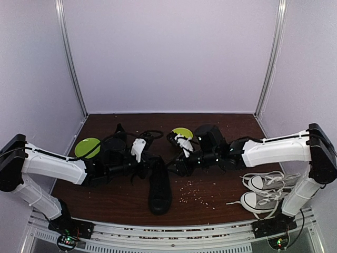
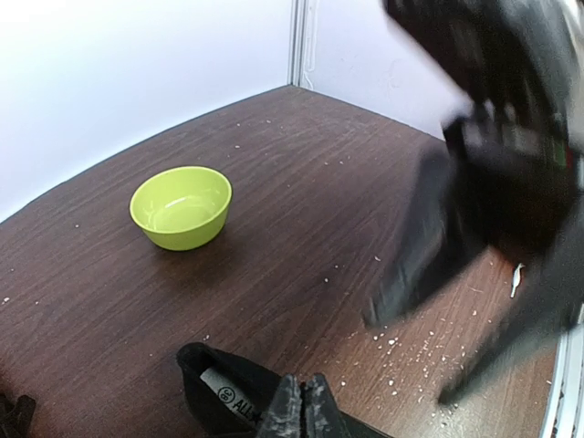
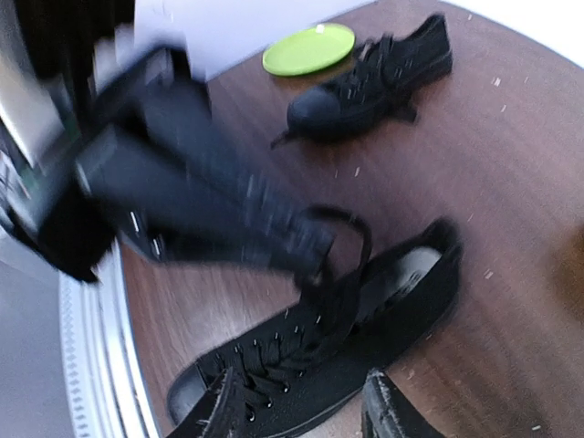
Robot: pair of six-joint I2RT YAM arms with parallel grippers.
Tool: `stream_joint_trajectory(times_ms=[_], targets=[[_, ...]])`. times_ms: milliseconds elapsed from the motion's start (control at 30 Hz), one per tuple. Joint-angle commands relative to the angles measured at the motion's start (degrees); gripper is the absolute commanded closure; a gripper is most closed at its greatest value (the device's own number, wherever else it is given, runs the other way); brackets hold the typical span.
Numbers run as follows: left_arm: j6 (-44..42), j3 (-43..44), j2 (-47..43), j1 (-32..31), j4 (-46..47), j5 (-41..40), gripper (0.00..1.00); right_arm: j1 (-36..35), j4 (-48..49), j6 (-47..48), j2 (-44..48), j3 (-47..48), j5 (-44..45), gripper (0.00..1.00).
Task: Tie the shoes
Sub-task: Pass from the left arm to the right
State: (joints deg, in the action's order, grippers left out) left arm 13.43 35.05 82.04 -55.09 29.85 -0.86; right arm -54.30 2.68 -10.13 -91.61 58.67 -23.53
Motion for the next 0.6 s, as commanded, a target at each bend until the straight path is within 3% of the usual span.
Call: stream_joint_trajectory(times_ms=[0,100,333,500,567], targets=[[0.6,0.4,-0.5,-0.1,2.0,-1.2,1.00,-4.3,15.6,1.2,-2.4,-3.6,9.1,0.57],[0.6,0.6,-0.5,-0.1,1.9,-1.2,1.00,-5.2,16.6,1.1,-5.1,-2.9,13.3,0.57],[0.5,0.6,-0.4,-0.1,1.8,-1.3,1.00,-5.6,18.2,-0.7,-10.5,0.3,14.2,0.60],[0.5,0.6,-0.4,-0.1,1.7,-1.2,1.00,-5.7,18.4,-1.4,-12.4,2.0,14.5,0.72],[0.6,0.7,-0.4,-0.1,1.7,-1.3,1.00,-5.7,18.6,-1.6,-12.4,2.1,15.1,0.81]])
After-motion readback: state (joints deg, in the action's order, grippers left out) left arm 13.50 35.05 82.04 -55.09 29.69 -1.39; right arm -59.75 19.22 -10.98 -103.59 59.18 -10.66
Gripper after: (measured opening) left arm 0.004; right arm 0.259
